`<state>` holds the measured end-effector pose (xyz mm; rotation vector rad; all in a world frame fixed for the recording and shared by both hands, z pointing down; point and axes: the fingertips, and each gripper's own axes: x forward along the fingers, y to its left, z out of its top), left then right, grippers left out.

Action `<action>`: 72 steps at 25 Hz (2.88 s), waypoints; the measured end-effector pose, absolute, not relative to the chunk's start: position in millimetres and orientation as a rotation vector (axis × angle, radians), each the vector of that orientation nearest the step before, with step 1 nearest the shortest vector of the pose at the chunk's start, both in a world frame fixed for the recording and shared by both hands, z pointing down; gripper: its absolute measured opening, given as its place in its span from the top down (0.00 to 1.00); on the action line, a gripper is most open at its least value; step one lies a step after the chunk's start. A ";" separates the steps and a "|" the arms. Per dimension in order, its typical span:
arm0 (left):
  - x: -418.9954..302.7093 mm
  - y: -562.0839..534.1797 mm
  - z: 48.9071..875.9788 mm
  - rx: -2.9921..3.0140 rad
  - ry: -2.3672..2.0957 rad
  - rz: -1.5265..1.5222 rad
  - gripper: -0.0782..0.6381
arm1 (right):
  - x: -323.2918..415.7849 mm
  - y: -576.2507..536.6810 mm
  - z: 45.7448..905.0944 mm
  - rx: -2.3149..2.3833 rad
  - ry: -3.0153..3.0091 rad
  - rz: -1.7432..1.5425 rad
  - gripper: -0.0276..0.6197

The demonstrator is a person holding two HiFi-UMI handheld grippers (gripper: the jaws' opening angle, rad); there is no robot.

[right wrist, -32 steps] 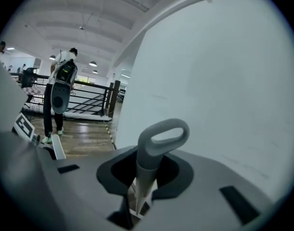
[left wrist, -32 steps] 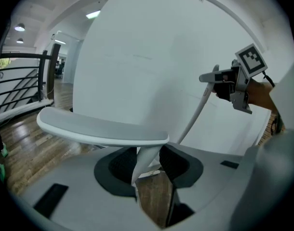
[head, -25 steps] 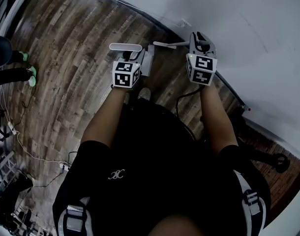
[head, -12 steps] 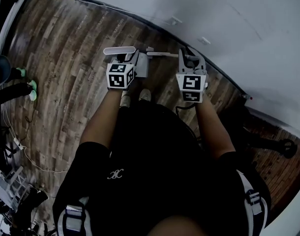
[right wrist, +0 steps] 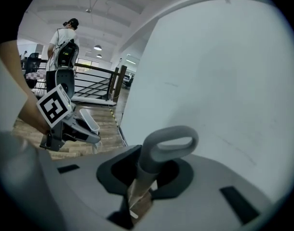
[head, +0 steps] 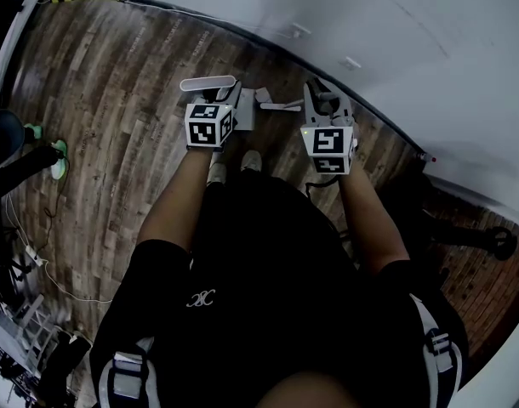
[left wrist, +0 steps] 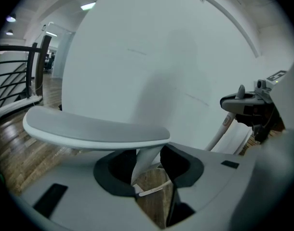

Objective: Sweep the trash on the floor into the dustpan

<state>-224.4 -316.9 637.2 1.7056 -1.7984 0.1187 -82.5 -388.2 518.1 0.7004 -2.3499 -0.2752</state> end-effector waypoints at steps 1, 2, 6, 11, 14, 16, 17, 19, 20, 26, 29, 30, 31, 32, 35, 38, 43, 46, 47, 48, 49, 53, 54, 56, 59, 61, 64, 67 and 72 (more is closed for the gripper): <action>-224.5 -316.7 637.1 1.708 -1.795 0.120 0.69 | -81.9 -391.7 512.8 0.714 -2.360 -0.263 0.85; -224.6 -316.5 637.1 1.709 -1.793 0.120 0.69 | -81.1 -395.9 506.7 0.732 -2.369 -0.256 0.85; -224.6 -315.6 638.5 1.710 -1.787 0.119 0.69 | -76.3 -414.4 483.4 0.830 -2.348 -0.301 0.85; -222.9 -316.5 638.2 1.707 -1.786 0.125 0.69 | -67.7 -426.9 494.3 0.883 -2.294 -0.303 0.86; -223.0 -317.1 638.3 1.709 -1.783 0.127 0.69 | -67.5 -430.5 516.1 0.872 -2.285 -0.299 0.86; -223.1 -316.9 638.6 1.707 -1.782 0.132 0.69 | -72.1 -430.4 533.1 0.839 -2.281 -0.269 0.86; -223.0 -317.1 638.7 1.705 -1.783 0.134 0.69 | -76.1 -428.6 538.7 0.821 -2.284 -0.251 0.86; -222.9 -317.6 639.1 1.701 -1.783 0.135 0.69 | -88.6 -419.8 543.1 0.774 -2.311 -0.227 0.86; -223.4 -317.5 639.2 1.699 -1.784 0.134 0.69 | -96.5 -413.8 542.5 0.745 -2.333 -0.222 0.86; -224.6 -317.3 639.4 1.701 -1.781 0.130 0.69 | -113.7 -411.4 514.5 0.721 -2.445 -0.158 0.86; -224.1 -319.0 640.9 1.709 -1.768 0.120 0.69 | -102.9 -426.6 498.7 0.796 -2.470 -0.079 0.86; -223.2 -320.1 641.6 1.715 -1.758 0.114 0.69 | -98.7 -430.5 493.2 0.819 -2.477 -0.059 0.86; -222.2 -321.2 642.1 1.721 -1.748 0.110 0.67 | -94.5 -433.5 487.4 0.840 -2.483 -0.044 0.86; -221.4 -322.0 642.5 1.726 -1.741 0.113 0.67 | -90.2 -435.3 481.1 0.859 -2.490 -0.035 0.86; -224.3 -319.4 642.5 1.719 -1.757 0.149 0.67 | -76.1 -434.1 459.6 0.910 -2.510 -0.027 0.86; -230.2 -312.7 641.9 1.688 -1.788 0.191 0.69 | -58.2 -431.5 437.2 0.963 -2.523 -0.035 0.86; -241.6 -316.5 623.6 1.655 -1.819 0.182 0.69 | -19.8 -433.2 405.0 1.068 -2.537 -0.069 0.86; -248.6 -323.6 597.4 1.652 -1.841 0.186 0.70 | 4.7 -435.5 399.6 1.127 -2.522 -0.084 0.86; -247.8 -324.8 587.3 1.653 -1.841 0.192 0.70 | 14.6 -436.1 399.7 1.151 -2.511 -0.075 0.86; -245.4 -326.0 576.3 1.662 -1.840 0.201 0.70 | 25.4 -436.6 399.3 1.182 -2.501 -0.061 0.86; -242.3 -327.9 564.0 1.679 -1.842 0.214 0.70 | 36.1 -437.0 397.7 1.218 -2.495 -0.047 0.86; -231.1 -338.7 502.7 1.819 -1.900 0.291 0.72 | 68.2 -438.4 382.7 1.350 -2.495 -0.024 0.87; -227.9 -340.0 486.1 1.859 -1.917 0.307 0.72 | 75.1 -437.8 379.2 1.374 -2.496 -0.014 0.87; -220.9 -341.6 453.6 1.934 -1.949 0.324 0.73 | 89.1 -435.7 372.2 1.419 -2.494 0.011 0.87; -212.1 -348.0 409.8 2.025 -1.988 0.326 0.73 | 105.6 -434.1 359.3 1.479 -2.498 0.030 0.87; -205.4 -350.8 388.0 2.076 -2.005 0.323 0.73 | 114.4 -431.8 353.9 1.508 -2.501 0.037 0.87; -195.1 -352.3 369.6 2.129 -1.999 0.301 0.73 | 123.6 -426.8 351.8 1.534 -2.487 0.023 0.87; -188.8 -353.1 362.6 2.156 -1.980 0.290 0.73 | 125.2 -417.8 353.4 1.535 -2.482 0.025 0.87; -176.3 -352.6 359.1 2.183 -1.940 0.273 0.73 | 132.2 -404.5 355.1 1.548 -2.468 0.027 0.87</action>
